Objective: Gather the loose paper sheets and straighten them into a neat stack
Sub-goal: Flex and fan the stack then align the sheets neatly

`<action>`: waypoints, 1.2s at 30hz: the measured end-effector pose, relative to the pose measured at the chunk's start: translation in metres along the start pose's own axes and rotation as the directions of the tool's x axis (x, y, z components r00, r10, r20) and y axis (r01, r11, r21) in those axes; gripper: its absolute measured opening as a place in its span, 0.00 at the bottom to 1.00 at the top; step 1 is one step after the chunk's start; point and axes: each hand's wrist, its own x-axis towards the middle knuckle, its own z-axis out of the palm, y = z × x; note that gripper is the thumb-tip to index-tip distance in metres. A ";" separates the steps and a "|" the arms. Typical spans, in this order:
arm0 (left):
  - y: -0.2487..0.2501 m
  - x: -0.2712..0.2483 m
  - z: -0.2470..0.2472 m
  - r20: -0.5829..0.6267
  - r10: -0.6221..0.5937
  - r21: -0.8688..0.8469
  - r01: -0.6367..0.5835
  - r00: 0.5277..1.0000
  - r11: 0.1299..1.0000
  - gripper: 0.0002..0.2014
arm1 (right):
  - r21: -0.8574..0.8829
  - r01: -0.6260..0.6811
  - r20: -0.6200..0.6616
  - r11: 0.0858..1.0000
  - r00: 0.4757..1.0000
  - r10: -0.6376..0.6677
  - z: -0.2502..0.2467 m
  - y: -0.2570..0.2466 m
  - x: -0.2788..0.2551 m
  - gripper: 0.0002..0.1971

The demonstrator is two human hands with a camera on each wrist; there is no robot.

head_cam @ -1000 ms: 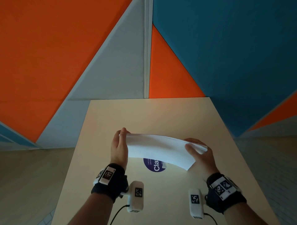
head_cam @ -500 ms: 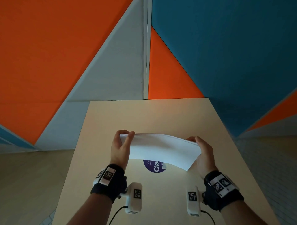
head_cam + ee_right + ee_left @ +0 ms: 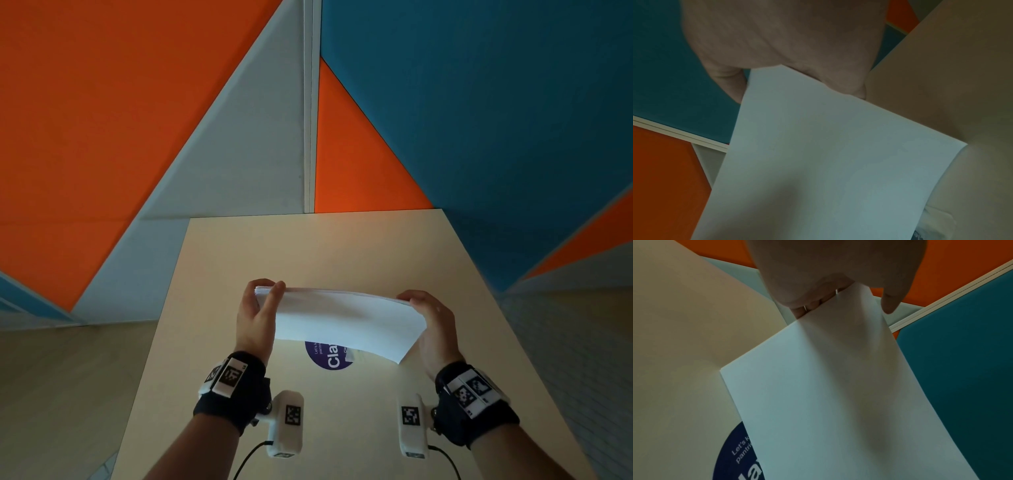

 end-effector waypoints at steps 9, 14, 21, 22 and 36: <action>0.002 0.002 -0.001 0.004 0.024 0.003 -0.024 1.000 1.000 0.07 | -0.021 0.033 0.010 0.999 0.999 -0.033 0.000 0.001 0.001 0.08; 0.000 0.004 -0.001 0.017 0.036 0.034 -0.036 0.999 0.999 0.12 | -0.008 0.059 0.039 0.998 0.998 -0.059 0.001 0.002 0.000 0.09; -0.020 0.010 -0.021 0.206 -0.079 0.152 0.048 0.975 0.987 0.29 | -0.250 -0.012 0.102 0.968 0.994 0.039 -0.023 0.028 -0.001 0.18; -0.028 0.012 -0.025 0.217 -0.103 0.203 0.058 0.971 0.977 0.29 | -0.299 -0.036 0.076 0.953 0.995 0.062 -0.024 0.034 -0.001 0.16; -0.065 0.014 -0.034 0.171 -0.281 0.499 0.163 0.944 0.851 0.21 | -0.466 -0.094 0.030 0.880 0.992 0.122 -0.026 0.082 0.022 0.12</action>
